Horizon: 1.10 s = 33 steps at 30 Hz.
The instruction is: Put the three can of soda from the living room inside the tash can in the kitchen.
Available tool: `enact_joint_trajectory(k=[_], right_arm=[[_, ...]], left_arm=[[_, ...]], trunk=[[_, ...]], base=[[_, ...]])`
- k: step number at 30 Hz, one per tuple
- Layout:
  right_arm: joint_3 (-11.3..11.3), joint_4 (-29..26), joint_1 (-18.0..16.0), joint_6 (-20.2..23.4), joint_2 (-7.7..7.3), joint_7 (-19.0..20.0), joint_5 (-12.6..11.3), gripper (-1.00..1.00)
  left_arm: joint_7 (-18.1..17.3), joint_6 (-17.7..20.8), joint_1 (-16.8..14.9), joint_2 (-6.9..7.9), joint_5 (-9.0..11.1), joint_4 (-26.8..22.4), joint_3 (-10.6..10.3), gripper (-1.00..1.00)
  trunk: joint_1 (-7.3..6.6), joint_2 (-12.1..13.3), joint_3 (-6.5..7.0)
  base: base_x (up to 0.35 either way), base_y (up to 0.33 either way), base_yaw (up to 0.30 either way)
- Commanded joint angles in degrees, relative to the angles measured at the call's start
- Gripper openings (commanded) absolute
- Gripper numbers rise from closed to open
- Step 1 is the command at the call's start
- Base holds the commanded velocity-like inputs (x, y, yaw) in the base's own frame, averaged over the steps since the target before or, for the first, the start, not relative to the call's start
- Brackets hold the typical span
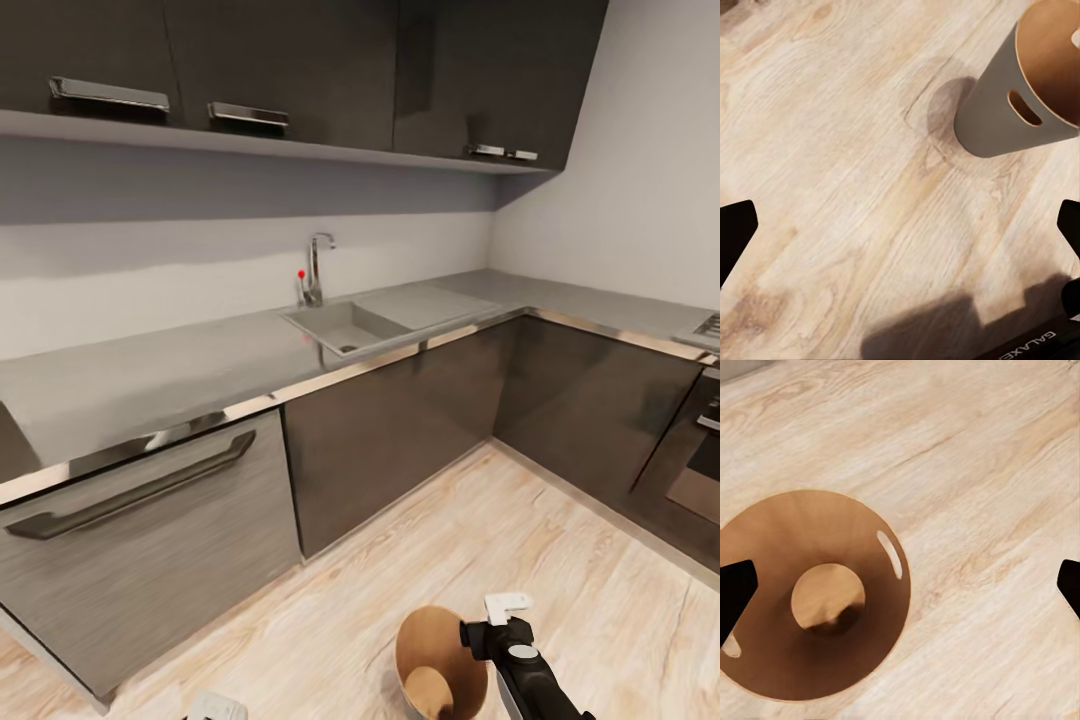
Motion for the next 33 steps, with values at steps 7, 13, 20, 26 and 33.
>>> enact_joint_trajectory(k=[7, 13, 20, 26, 33], right_arm=[[0.00, 0.00, 0.00, -0.03, 0.00, 0.00, 0.00, 1.00], [0.00, 0.00, 0.00, -0.05, 0.00, 0.00, -0.01, 1.00], [0.00, 0.02, 0.00, -0.91, 0.00, 0.00, -0.08, 1.00], [0.00, 0.06, 0.00, -1.13, 0.00, 0.00, -0.08, 1.00], [0.00, 0.08, 0.00, -1.17, 0.00, 0.00, -0.08, 1.00]], left_arm=[[0.00, 0.00, 0.00, 0.02, 0.01, 0.00, -0.02, 1.00], [0.00, 0.00, 0.00, 0.02, 0.01, 0.00, -0.02, 1.00], [0.00, 0.00, 0.00, 0.02, 0.01, 0.00, -0.10, 1.00], [0.00, 0.00, 0.00, 0.02, 0.01, 0.00, -0.23, 1.00], [0.00, 0.00, 0.00, 0.02, -0.06, 0.00, -0.27, 1.00]], trunk=[[0.00, 0.00, 0.00], [0.00, 0.00, -0.11], [0.00, 0.00, -0.66], [0.00, 0.00, -1.21], [0.00, 0.00, -1.86]], base=[[0.058, -0.024, 0.000], [0.007, -0.003, 0.000], [0.000, 0.000, 0.000], [0.000, 0.000, 0.000], [0.000, 0.000, 0.000]])
